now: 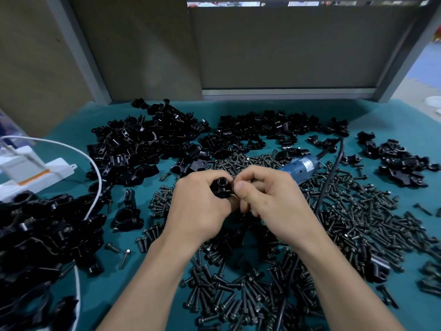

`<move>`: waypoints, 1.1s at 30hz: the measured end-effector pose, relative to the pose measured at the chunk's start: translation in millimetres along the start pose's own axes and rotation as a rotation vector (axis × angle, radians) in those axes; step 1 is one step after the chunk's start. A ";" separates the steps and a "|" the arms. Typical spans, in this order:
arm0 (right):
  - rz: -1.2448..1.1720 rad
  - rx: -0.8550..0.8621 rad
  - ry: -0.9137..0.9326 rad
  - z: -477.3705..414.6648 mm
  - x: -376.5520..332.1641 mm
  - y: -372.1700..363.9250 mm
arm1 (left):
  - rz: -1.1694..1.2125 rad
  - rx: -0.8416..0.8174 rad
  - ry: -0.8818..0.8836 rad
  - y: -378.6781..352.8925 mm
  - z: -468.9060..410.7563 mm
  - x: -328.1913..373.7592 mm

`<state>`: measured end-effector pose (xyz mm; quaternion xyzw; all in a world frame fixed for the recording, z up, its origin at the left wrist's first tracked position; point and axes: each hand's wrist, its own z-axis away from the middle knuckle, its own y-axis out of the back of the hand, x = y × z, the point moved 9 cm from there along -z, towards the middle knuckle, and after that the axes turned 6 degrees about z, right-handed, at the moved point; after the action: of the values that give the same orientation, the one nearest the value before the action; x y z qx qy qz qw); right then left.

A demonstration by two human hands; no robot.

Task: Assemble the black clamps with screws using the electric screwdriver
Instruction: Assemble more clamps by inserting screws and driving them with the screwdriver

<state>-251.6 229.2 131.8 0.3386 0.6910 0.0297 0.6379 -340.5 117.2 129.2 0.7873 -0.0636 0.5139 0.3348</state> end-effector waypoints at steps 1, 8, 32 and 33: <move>0.000 0.002 0.008 -0.2 -0.1 0.5 | 0.018 0.008 0.011 0.9 -0.4 -1.8; 0.081 0.001 0.057 1.5 -1.0 -2.9 | 0.017 0.003 0.018 -2.4 0.6 -3.3; 0.226 0.036 0.043 -1.6 2.2 8.0 | 0.027 -0.110 -0.022 -15.6 2.9 3.2; 0.240 0.028 0.052 -1.0 0.9 6.2 | 0.042 -0.101 -0.020 -14.4 2.5 1.1</move>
<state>-249.8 234.8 134.2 0.4269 0.6623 0.1049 0.6067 -331.6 127.1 122.8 0.7729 -0.1093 0.5090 0.3628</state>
